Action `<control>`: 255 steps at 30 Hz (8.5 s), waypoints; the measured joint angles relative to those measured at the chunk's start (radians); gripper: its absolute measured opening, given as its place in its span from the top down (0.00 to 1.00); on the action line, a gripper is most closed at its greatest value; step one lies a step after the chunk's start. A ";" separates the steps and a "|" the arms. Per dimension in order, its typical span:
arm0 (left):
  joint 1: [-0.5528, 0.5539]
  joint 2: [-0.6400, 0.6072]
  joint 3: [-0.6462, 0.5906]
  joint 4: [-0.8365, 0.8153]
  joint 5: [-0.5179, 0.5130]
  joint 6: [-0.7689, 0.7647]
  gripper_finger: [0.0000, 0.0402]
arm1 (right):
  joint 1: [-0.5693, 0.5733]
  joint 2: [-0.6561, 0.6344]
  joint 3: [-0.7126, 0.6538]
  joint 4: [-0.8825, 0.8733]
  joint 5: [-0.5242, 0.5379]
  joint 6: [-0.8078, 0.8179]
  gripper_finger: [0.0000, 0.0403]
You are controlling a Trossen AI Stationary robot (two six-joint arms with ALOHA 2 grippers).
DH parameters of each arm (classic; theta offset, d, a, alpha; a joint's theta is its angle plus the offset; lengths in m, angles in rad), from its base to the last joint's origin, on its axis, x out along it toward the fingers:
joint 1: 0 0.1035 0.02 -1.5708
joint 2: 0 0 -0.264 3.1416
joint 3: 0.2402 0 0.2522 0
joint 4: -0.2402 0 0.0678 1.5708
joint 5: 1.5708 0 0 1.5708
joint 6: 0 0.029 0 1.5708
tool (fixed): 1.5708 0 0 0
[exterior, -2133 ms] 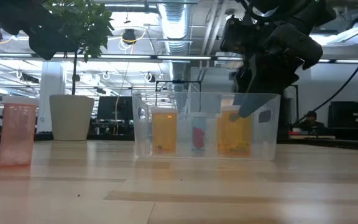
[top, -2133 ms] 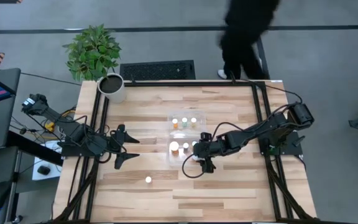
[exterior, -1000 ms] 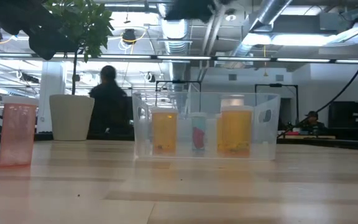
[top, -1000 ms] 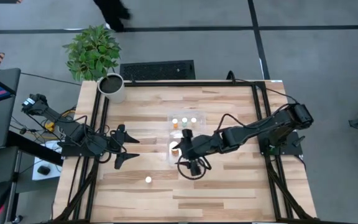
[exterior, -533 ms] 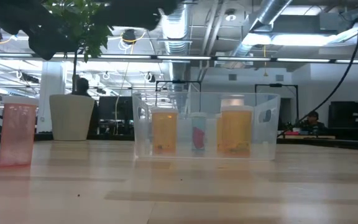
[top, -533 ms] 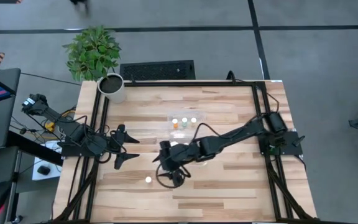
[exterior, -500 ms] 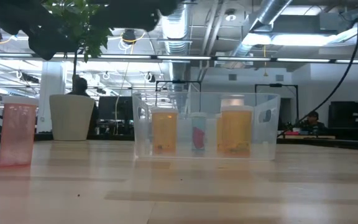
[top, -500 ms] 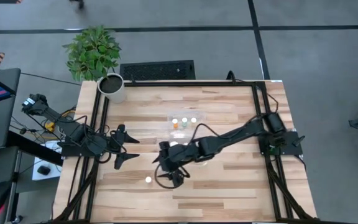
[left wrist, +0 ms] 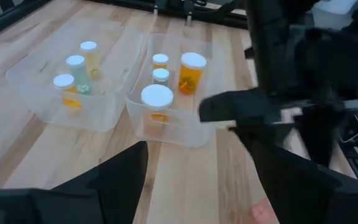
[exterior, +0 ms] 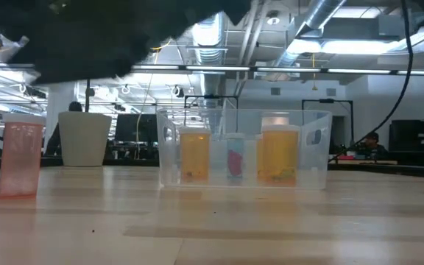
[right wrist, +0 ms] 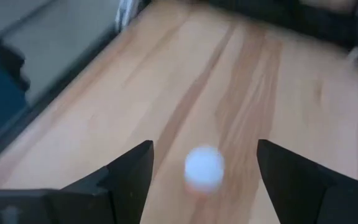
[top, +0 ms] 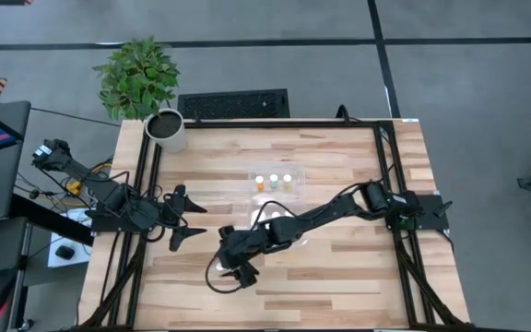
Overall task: Pick and place medicine bottles into bin by pill shape (circle, oval)
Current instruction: Put the pink tablet bottle into the top transparent bin
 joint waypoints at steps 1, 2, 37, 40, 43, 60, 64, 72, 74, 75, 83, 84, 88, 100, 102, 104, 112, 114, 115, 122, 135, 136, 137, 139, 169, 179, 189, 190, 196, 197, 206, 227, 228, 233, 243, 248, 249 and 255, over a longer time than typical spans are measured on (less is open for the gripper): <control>0.000 0.000 0.000 0.000 0.000 0.000 0.30 | 0.000 0.005 0.001 -0.024 -0.003 0.005 0.27; 0.000 0.000 0.000 0.002 0.000 0.000 0.30 | 0.000 0.017 0.013 -0.006 -0.012 0.012 0.27; 0.000 0.000 0.000 0.003 0.000 -0.002 0.30 | -0.003 0.044 0.034 -0.025 -0.045 0.034 0.27; 0.000 0.000 0.000 0.003 0.000 -0.002 0.30 | -0.003 0.044 0.033 -0.025 -0.045 0.035 0.27; 0.000 0.000 0.000 0.003 0.000 -0.002 0.30 | -0.003 0.044 0.033 -0.024 -0.045 0.036 0.27; 0.000 0.000 0.000 0.003 0.000 -0.002 0.30 | -0.003 0.042 -0.028 0.078 -0.085 0.097 0.27; 0.000 0.000 0.000 0.003 0.000 0.005 0.30 | -0.009 0.041 -0.027 0.076 -0.086 0.091 0.27; 0.000 0.000 0.000 0.003 0.000 0.008 0.30 | -0.024 0.041 -0.027 0.070 -0.100 0.080 0.28; 0.000 0.000 0.000 0.003 0.000 0.008 0.30 | -0.029 0.041 -0.027 0.071 -0.102 0.079 0.30; 0.000 0.000 0.000 0.003 0.000 0.008 0.30 | -0.029 0.041 -0.026 0.071 -0.107 0.079 0.30; 0.000 0.000 0.000 0.003 0.000 0.008 0.30 | -0.023 0.042 -0.026 0.085 -0.109 0.071 0.30; 0.000 0.000 0.000 0.003 0.000 0.008 0.30 | -0.023 0.042 -0.026 0.086 -0.109 0.076 0.30; 0.000 0.000 0.000 0.003 0.000 0.008 0.30 | -0.020 0.077 -0.024 0.142 -0.114 0.088 0.30; 0.000 0.000 0.000 -0.004 0.000 0.007 0.30 | -0.024 0.061 -0.025 0.107 -0.109 0.092 0.30; 0.000 0.000 0.000 -0.004 0.000 0.007 0.30 | -0.024 0.061 -0.025 0.104 -0.111 0.094 0.30; 0.000 0.000 0.000 -0.004 0.000 0.008 0.30 | -0.024 0.061 -0.025 0.101 -0.111 0.091 0.30; 0.000 0.000 0.000 -0.004 0.000 0.006 0.30 | -0.029 0.076 -0.026 0.100 -0.122 0.097 0.36; 0.000 0.000 0.000 -0.004 0.000 0.006 0.30 | -0.029 0.076 -0.025 0.105 -0.122 0.097 0.38; 0.000 0.000 0.000 -0.004 0.000 0.005 0.30 | -0.029 0.076 -0.025 0.103 -0.122 0.092 0.39; 0.000 0.000 0.000 -0.004 0.000 0.000 0.30 | -0.029 0.076 -0.025 0.092 -0.121 0.103 0.48; 0.000 0.000 0.000 -0.004 0.000 0.001 0.30 | -0.029 0.076 -0.025 0.069 -0.107 0.095 0.73; 0.000 0.000 0.000 -0.004 0.000 0.001 0.30 | -0.029 0.076 -0.025 0.069 -0.101 0.091 0.73; 0.000 0.000 0.000 -0.004 0.000 0.001 0.30 | -0.029 0.076 -0.025 0.068 -0.097 0.090 0.73; 0.000 0.000 0.000 -0.004 0.000 0.000 0.30 | -0.029 0.069 -0.025 0.059 -0.096 0.089 0.72; 0.000 0.000 0.000 -0.007 -0.011 0.001 0.30 | -0.301 -1.009 -1.009 0.186 0.058 0.140 0.71; 0.000 0.000 0.001 0.000 -0.048 -0.004 0.30 | -0.384 -0.835 -1.014 0.299 0.057 0.153 0.71; 0.000 0.001 0.001 -0.015 -0.046 -0.024 0.30 | -0.390 -0.632 -0.932 0.321 0.025 0.133 0.71; 0.000 0.001 0.001 -0.017 -0.046 -0.025 0.30 | -0.390 -0.617 -0.924 0.330 0.025 0.137 0.71; 0.000 0.006 0.001 -0.019 -0.037 -0.024 0.30 | -0.396 -0.568 -0.917 0.363 0.012 0.147 0.71; 0.000 0.006 0.001 -0.021 -0.037 -0.023 0.30 | -0.397 -0.561 -0.919 0.366 0.012 0.154 0.71; 0.000 0.006 0.001 -0.020 -0.038 -0.020 0.30 | -0.417 -0.510 -0.918 0.386 0.006 0.174 0.71; 0.000 0.006 0.001 -0.020 -0.038 -0.020 0.30 | -0.428 -0.510 -0.920 0.336 0.006 0.196 0.70; 0.000 0.006 0.001 -0.020 -0.038 -0.020 0.30 | -0.429 -0.510 -0.920 0.336 0.006 0.196 0.70; 0.000 0.006 0.001 -0.020 -0.038 -0.021 0.30 | -0.428 -0.510 -0.920 0.335 0.006 0.195 0.68; 0.000 0.006 0.000 -0.020 -0.038 -0.021 0.30 | -0.428 -0.510 -0.921 0.329 0.006 0.193 0.60; 0.000 0.006 0.000 -0.020 -0.038 -0.021 0.30 | -0.428 -0.510 -0.921 0.312 0.006 0.193 0.56; 0.000 0.006 0.000 -0.020 -0.038 -0.021 0.30 | -0.428 -0.510 -0.921 0.308 0.006 0.193 0.55; 0.000 0.006 0.000 -0.020 -0.038 -0.020 0.30 | -0.428 -0.519 -0.921 0.291 0.006 0.193 0.51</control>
